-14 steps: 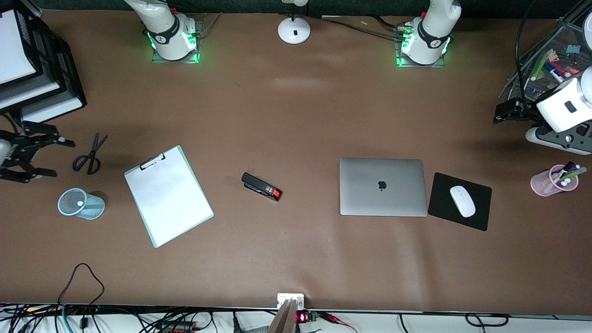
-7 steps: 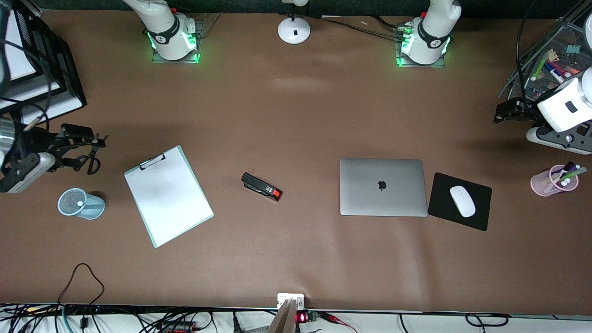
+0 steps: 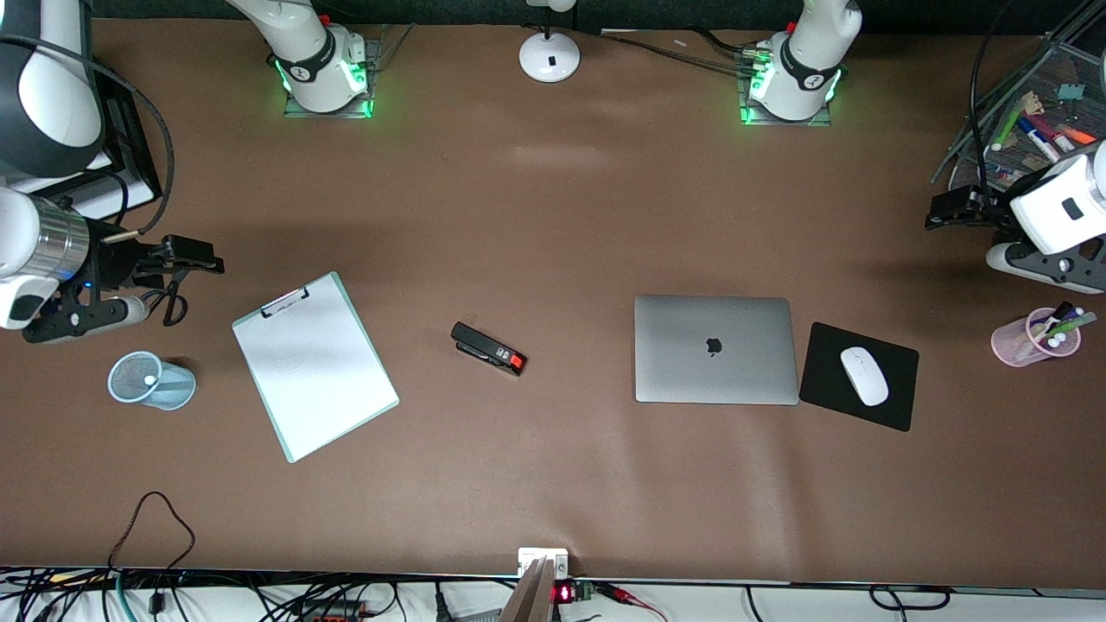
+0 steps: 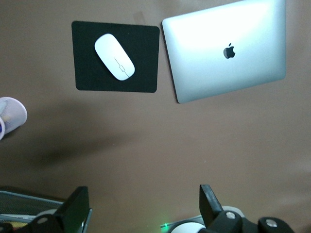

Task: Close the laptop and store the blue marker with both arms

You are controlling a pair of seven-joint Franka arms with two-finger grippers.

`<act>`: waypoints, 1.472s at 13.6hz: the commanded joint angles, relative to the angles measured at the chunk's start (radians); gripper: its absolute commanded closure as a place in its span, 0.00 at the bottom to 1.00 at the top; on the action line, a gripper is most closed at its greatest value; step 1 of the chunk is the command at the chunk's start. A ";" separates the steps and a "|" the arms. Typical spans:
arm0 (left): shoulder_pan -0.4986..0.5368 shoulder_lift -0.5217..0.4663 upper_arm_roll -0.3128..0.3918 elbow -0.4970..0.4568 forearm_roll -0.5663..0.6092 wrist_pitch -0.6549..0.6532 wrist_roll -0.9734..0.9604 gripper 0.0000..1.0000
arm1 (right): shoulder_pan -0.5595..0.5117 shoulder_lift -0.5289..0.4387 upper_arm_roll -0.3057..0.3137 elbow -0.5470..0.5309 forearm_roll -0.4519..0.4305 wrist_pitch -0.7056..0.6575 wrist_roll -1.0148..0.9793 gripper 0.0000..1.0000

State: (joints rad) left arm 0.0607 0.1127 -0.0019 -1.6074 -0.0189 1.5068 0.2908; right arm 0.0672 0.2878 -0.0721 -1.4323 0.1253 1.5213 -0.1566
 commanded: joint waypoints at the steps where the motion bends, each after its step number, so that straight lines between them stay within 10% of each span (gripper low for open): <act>1: -0.002 0.031 -0.003 0.058 -0.007 -0.023 0.015 0.00 | 0.002 -0.067 -0.002 -0.027 -0.077 -0.016 0.109 0.00; 4: -0.007 0.033 -0.003 0.076 -0.004 -0.023 0.014 0.00 | -0.004 -0.143 0.002 -0.023 -0.203 -0.006 0.100 0.00; 20: 0.007 0.036 -0.003 0.078 -0.018 -0.036 0.013 0.00 | -0.046 -0.343 -0.008 -0.181 -0.153 0.028 0.137 0.00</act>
State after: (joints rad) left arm 0.0585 0.1294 -0.0030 -1.5653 -0.0189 1.4984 0.2907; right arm 0.0311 -0.0362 -0.0873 -1.5915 -0.0408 1.5346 -0.0093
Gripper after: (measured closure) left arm 0.000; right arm 0.000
